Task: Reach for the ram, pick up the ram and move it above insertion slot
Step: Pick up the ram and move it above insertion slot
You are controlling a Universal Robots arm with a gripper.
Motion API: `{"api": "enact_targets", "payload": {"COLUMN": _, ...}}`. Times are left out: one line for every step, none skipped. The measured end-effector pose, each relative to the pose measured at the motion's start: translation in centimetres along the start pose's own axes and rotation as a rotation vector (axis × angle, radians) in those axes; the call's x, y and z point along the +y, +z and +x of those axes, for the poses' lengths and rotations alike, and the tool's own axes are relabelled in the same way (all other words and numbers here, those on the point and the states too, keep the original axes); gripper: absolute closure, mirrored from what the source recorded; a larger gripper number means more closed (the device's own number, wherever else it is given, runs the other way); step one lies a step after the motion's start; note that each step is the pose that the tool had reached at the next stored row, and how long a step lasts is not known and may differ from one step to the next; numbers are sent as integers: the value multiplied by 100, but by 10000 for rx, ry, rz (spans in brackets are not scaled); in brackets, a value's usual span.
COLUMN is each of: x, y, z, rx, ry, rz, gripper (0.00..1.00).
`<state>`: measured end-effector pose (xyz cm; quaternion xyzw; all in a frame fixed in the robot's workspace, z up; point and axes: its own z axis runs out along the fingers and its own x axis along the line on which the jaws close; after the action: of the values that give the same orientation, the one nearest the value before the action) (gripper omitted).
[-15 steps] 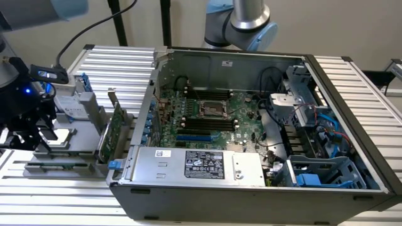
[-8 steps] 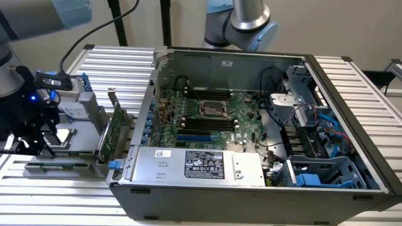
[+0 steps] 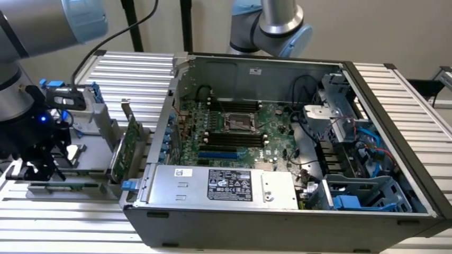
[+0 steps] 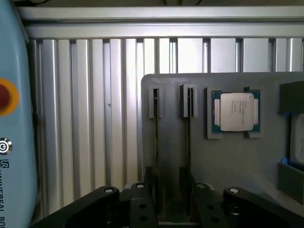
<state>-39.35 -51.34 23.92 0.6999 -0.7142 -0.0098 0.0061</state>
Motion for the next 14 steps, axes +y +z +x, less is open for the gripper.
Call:
{"api": "enact_targets", "payload": {"x": -4, "y": 18, "z": 5, "rx": 0, "ry": -1, "rz": 0, "gripper": 64}}
{"api": "enact_targets", "payload": {"x": -8, "y": 36, "z": 10, "rx": 0, "ry": -2, "rz": 0, "gripper": 64}}
{"api": "enact_targets", "payload": {"x": -12, "y": 56, "z": 16, "rx": 0, "ry": -2, "rz": 0, "gripper": 64}}
{"api": "enact_targets", "payload": {"x": -15, "y": 73, "z": 22, "rx": 1, "ry": -3, "rz": -1, "gripper": 64}}
{"api": "enact_targets", "payload": {"x": -19, "y": 91, "z": 28, "rx": 0, "ry": -4, "rz": 0, "gripper": 64}}
{"api": "enact_targets", "payload": {"x": -23, "y": 109, "z": 34, "rx": 0, "ry": -4, "rz": 0, "gripper": 64}}
{"api": "enact_targets", "payload": {"x": -26, "y": 127, "z": 40, "rx": 0, "ry": -5, "rz": -1, "gripper": 64}}
{"api": "enact_targets", "payload": {"x": -28, "y": 144, "z": 47, "rx": 2, "ry": -6, "rz": -2, "gripper": 64}}
{"api": "enact_targets", "payload": {"x": -29, "y": 162, "z": 53, "rx": 1, "ry": -7, "rz": -1, "gripper": 64}}
{"api": "enact_targets", "payload": {"x": -31, "y": 182, "z": 59, "rx": 0, "ry": -8, "rz": 0, "gripper": 64}}
{"api": "enact_targets", "payload": {"x": -32, "y": 200, "z": 64, "rx": 1, "ry": -10, "rz": 0, "gripper": 64}}
{"api": "enact_targets", "payload": {"x": -33, "y": 218, "z": 68, "rx": 0, "ry": -11, "rz": 0, "gripper": 64}}
{"api": "enact_targets", "payload": {"x": -33, "y": 237, "z": 71, "rx": -1, "ry": -11, "rz": 1, "gripper": 64}}
{"api": "enact_targets", "payload": {"x": -33, "y": 254, "z": 71, "rx": 0, "ry": -12, "rz": 0, "gripper": 64}}
